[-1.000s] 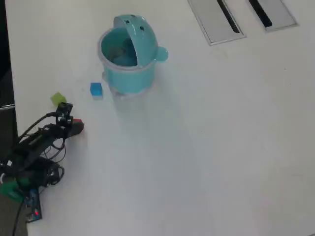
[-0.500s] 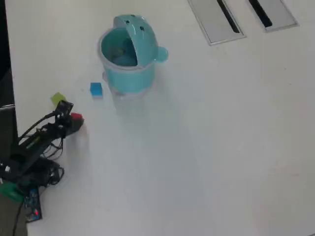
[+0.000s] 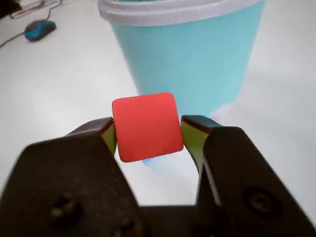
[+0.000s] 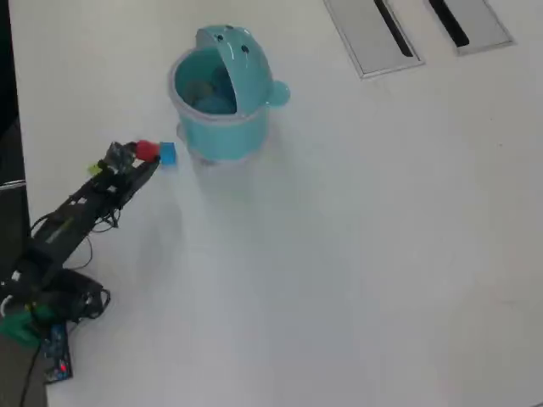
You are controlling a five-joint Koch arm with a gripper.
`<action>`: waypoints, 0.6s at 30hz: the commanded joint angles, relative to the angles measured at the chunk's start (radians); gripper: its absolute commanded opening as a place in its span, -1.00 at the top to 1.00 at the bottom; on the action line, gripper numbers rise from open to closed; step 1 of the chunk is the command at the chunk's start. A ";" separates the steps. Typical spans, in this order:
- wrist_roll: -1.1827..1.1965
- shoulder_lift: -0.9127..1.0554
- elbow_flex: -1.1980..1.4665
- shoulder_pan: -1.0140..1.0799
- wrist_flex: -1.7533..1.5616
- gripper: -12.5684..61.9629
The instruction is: Grasp RGB lego blocks and put them in the bin one by one.
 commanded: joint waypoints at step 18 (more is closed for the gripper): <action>0.055 -0.272 -0.719 0.048 -0.038 0.52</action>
